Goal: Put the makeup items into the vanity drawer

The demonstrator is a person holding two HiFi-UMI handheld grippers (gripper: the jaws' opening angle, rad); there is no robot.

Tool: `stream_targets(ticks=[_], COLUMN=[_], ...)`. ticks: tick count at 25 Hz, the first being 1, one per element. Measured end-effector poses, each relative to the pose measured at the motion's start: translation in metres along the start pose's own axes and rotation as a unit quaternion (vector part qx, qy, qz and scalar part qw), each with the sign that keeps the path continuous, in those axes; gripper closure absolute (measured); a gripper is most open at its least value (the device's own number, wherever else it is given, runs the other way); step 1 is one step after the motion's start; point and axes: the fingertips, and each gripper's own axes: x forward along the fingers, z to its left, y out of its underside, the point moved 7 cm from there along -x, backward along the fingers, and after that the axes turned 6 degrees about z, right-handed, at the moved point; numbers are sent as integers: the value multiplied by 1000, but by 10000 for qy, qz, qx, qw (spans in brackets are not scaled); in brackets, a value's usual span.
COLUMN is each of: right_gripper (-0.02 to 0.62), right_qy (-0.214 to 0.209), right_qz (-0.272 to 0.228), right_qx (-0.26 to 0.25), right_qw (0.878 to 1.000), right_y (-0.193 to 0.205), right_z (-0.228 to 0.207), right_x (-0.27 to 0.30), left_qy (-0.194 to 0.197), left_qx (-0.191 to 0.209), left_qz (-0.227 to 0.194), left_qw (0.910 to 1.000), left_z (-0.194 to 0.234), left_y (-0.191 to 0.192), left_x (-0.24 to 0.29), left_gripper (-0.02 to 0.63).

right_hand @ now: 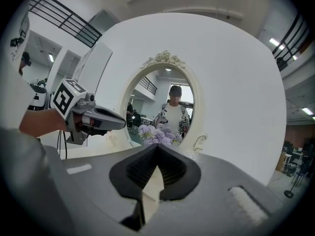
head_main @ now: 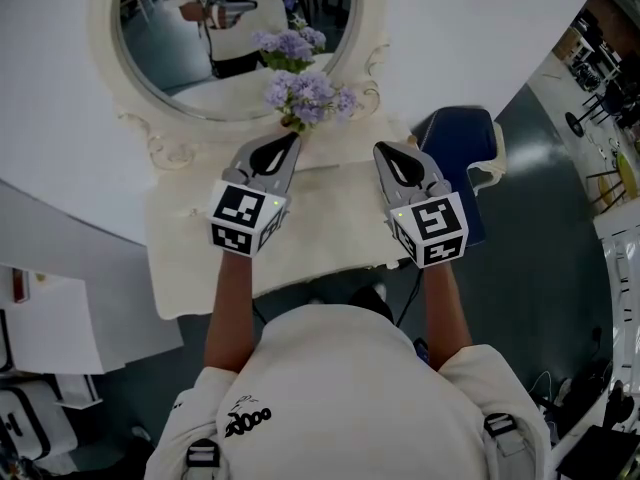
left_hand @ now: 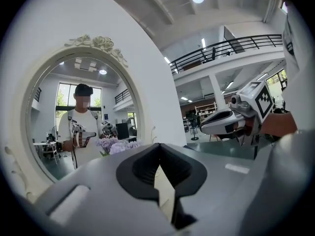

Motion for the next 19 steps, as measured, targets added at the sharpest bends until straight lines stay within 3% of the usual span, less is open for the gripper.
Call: stream_targets(ticks=[19], right_gripper=[594], right_qy=[-264], right_qz=[-152], right_qx=[46], right_qw=[9995], right_y=[0], right_z=[12], right_x=[-5], left_qy=[-133], left_qx=[-30], left_qz=[58], left_qw=[9999], left_z=[-3], left_y=[-2], left_x=[-10], left_gripper=[589])
